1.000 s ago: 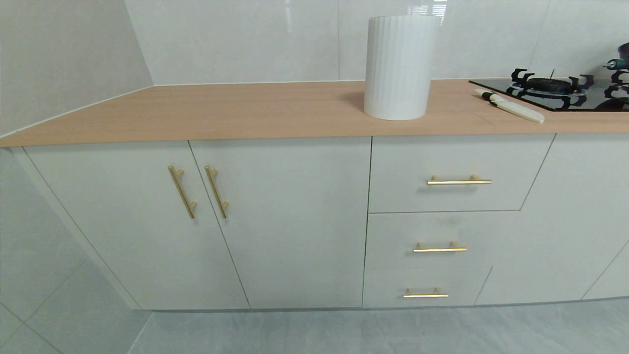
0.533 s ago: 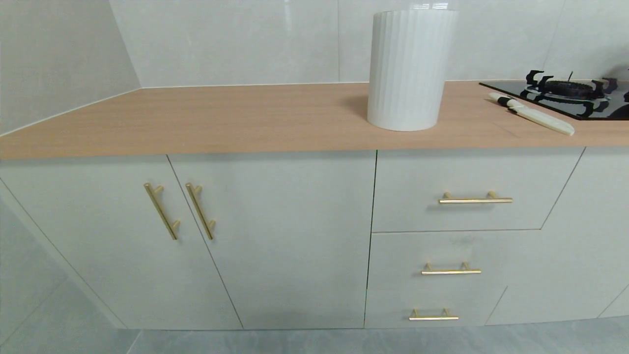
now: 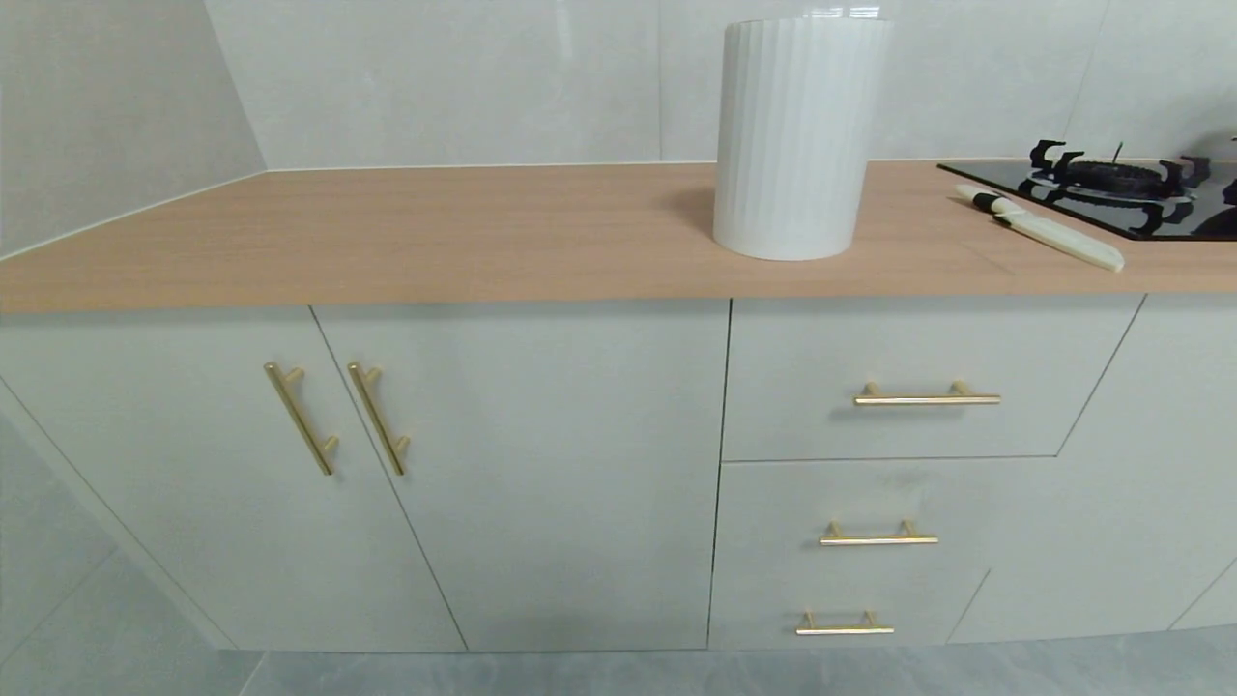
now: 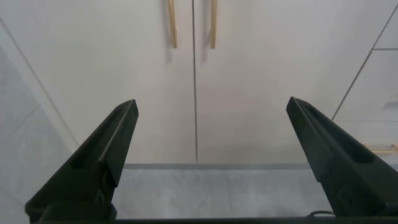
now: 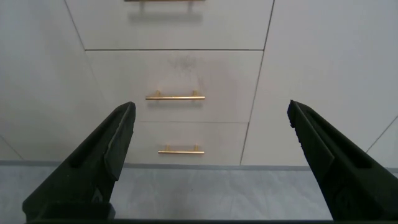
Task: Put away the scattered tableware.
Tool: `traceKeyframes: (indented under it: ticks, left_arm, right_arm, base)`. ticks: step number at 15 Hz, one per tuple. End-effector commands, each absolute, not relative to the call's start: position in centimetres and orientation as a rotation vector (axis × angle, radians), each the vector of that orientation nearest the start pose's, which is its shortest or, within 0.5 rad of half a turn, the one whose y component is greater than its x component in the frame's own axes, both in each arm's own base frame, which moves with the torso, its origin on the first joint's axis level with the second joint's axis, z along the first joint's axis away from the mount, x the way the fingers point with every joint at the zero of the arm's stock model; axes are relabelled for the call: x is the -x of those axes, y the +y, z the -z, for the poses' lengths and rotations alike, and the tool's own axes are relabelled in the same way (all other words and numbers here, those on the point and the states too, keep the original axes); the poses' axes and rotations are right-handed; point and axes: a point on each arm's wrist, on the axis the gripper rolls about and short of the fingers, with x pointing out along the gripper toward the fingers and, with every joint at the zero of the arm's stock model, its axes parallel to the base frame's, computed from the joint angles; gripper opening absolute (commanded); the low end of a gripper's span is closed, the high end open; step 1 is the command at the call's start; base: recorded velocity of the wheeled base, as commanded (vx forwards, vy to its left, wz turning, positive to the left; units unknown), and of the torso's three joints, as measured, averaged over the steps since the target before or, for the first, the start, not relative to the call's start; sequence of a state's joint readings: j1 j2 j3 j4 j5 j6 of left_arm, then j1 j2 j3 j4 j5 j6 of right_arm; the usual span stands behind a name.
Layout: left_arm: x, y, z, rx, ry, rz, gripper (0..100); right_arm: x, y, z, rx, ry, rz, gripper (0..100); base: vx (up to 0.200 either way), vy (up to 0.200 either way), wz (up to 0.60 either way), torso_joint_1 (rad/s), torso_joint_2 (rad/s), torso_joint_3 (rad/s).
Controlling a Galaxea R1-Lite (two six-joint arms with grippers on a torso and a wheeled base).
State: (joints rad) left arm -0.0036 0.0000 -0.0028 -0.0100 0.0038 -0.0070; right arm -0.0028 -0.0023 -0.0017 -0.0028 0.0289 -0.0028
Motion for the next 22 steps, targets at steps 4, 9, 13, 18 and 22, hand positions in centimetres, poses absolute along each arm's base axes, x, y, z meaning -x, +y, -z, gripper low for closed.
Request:
traceKeyframes:
  ticks: [4, 9, 13, 18, 22]
  left_arm:
    - [2.30, 0.02, -7.79, 0.008, -0.014, -0.001, 100]
    - [2.30, 0.02, -7.79, 0.009, -0.014, -0.001, 100]
    - [2.30, 0.02, -7.79, 0.011, -0.014, -0.001, 100]
    - [2.30, 0.02, -7.79, 0.009, -0.014, -0.001, 100]
    - [2.30, 0.02, -7.79, 0.009, -0.014, -0.001, 100]
  right_arm:
    - [2.29, 0.07, -7.62, 0.003, -0.005, -0.028, 100]
    - [2.29, 0.07, -7.62, 0.003, -0.005, -0.028, 100]
    - [2.29, 0.07, -7.62, 0.003, -0.005, -0.026, 100]
    - [2.29, 0.07, -7.62, 0.003, -0.005, -0.028, 100]
    - [2.29, 0.07, -7.62, 0.003, -0.005, -0.028, 100]
  base:
    - [0.000, -0.100, 0.00, -0.001, 0.00, 0.004]
    - [0.040, 0.000, 0.00, 0.000, 0.00, 0.000]
    - [0.200, 0.000, 0.00, 0.000, 0.00, 0.005]
    - [0.080, 0.000, 0.00, 0.000, 0.00, -0.001]
    - [0.000, 0.000, 0.00, 0.000, 0.00, 0.000]
